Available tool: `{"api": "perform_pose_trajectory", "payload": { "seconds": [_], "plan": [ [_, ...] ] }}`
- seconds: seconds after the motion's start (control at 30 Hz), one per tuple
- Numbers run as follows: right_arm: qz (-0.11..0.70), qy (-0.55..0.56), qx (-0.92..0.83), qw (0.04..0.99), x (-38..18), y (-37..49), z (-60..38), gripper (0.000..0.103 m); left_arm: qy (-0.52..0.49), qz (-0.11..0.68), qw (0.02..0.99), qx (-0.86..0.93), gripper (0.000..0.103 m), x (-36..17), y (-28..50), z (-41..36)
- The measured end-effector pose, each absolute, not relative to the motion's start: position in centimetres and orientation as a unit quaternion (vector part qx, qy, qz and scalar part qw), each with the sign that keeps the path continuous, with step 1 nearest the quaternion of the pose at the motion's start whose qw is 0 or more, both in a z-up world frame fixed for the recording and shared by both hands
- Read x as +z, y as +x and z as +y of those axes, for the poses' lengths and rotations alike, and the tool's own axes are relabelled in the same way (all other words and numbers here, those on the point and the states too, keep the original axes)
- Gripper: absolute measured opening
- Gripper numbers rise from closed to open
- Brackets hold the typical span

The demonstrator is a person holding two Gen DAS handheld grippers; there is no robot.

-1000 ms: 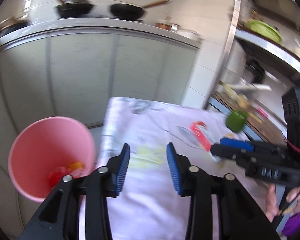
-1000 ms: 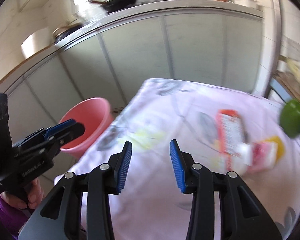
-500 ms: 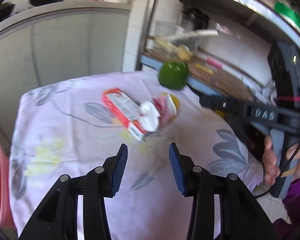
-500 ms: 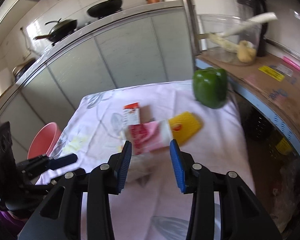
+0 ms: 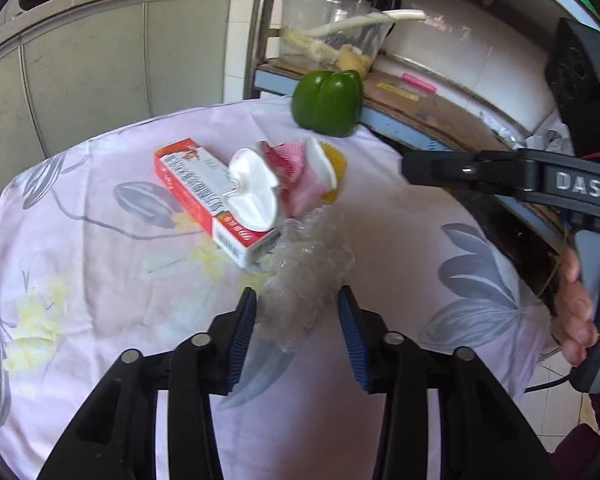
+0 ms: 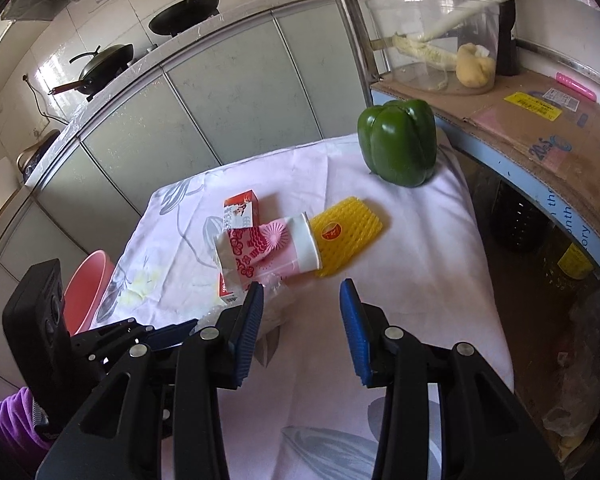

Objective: Collect trash
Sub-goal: 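Grasp the clear plastic wrap with the left tool and lift it, then grasp the pink-and-white paper cup with the right tool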

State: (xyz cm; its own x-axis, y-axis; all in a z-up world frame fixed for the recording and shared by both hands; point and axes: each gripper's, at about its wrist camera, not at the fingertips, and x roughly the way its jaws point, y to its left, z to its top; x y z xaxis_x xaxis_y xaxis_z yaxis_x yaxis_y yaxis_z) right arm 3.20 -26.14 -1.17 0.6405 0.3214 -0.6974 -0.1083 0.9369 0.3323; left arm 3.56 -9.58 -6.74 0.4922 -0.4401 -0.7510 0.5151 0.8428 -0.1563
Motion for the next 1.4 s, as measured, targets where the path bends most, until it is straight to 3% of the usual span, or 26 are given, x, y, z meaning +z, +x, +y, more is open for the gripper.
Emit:
{"api": "perform_pose_trajectory", "payload": {
  "seconds": [0.03, 0.23, 0.53, 0.77, 1.2, 1.4],
  "plan": [
    [0.408, 0.129, 0.121, 0.896, -1.2, 3.2, -26.0, 0.041, 0.046, 0.418, 0.864, -0.278, 0.029, -6.7, 3.5, -9.7],
    [0.413, 0.131, 0.133, 0.892, -0.9, 3.7, -24.8, 0.041, 0.061, 0.391, 0.873, -0.286, 0.022, -5.6, 1.5, -8.9],
    [0.381, 0.077, 0.187, 0.902, 1.6, 8.0, -18.7, 0.041, -0.006, 0.368, 0.897, -0.246, 0.021, -3.4, -0.8, -3.1],
    [0.440, 0.097, 0.204, 0.869, -1.1, 12.2, -16.3, 0.041, -0.048, 0.356, 0.911, -0.204, 0.022, -2.3, -1.3, 1.1],
    [0.453, 0.093, 0.126, 0.877, -1.0, 3.9, -23.5, 0.041, -0.065, 0.348, 0.914, -0.199, 0.022, -2.4, -1.6, 2.0],
    [0.463, 0.177, 0.083, 0.864, -2.3, 2.7, -26.8, 0.041, -0.078, 0.348, 0.915, -0.191, 0.022, -2.4, -1.8, 2.5]
  ]
}}
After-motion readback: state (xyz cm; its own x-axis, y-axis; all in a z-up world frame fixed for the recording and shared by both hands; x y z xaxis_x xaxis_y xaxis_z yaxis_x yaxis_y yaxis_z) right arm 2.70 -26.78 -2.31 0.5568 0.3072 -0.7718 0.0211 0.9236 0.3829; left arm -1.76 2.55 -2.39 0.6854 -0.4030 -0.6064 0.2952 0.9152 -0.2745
